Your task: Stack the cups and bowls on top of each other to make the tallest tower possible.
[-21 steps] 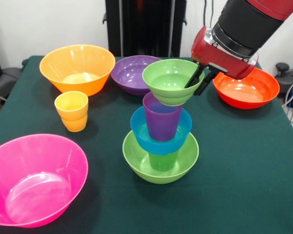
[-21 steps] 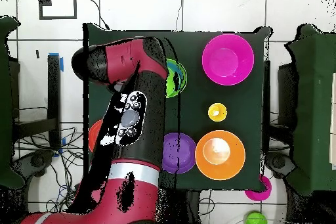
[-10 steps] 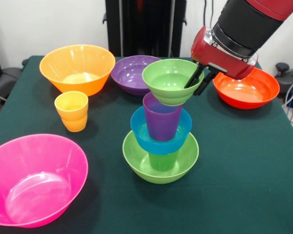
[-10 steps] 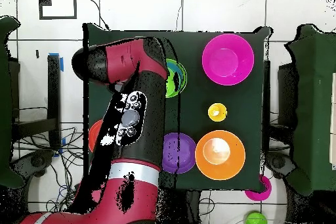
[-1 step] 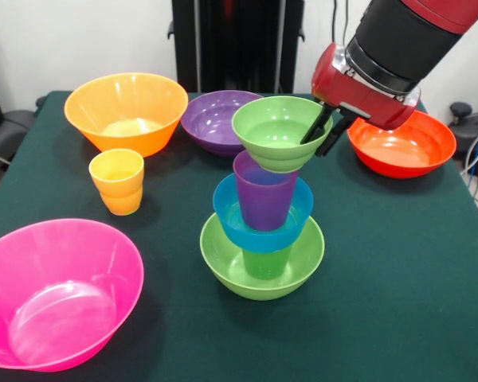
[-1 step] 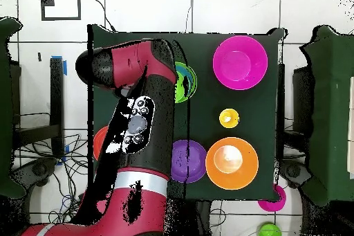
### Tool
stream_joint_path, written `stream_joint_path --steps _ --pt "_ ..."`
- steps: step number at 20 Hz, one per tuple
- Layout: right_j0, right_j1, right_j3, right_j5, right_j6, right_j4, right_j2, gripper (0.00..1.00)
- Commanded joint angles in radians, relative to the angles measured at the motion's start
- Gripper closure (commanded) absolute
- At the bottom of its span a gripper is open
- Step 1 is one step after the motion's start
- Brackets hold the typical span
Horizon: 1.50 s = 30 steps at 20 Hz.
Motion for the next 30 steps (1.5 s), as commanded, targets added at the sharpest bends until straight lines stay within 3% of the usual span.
stream_joint_path --steps 1,30 --pt "0.006 0.05 0.07 0.029 -0.09 -0.09 0.059 1.0" --pt "-0.006 0.037 0.11 -0.032 -0.083 -0.116 0.068 1.0"
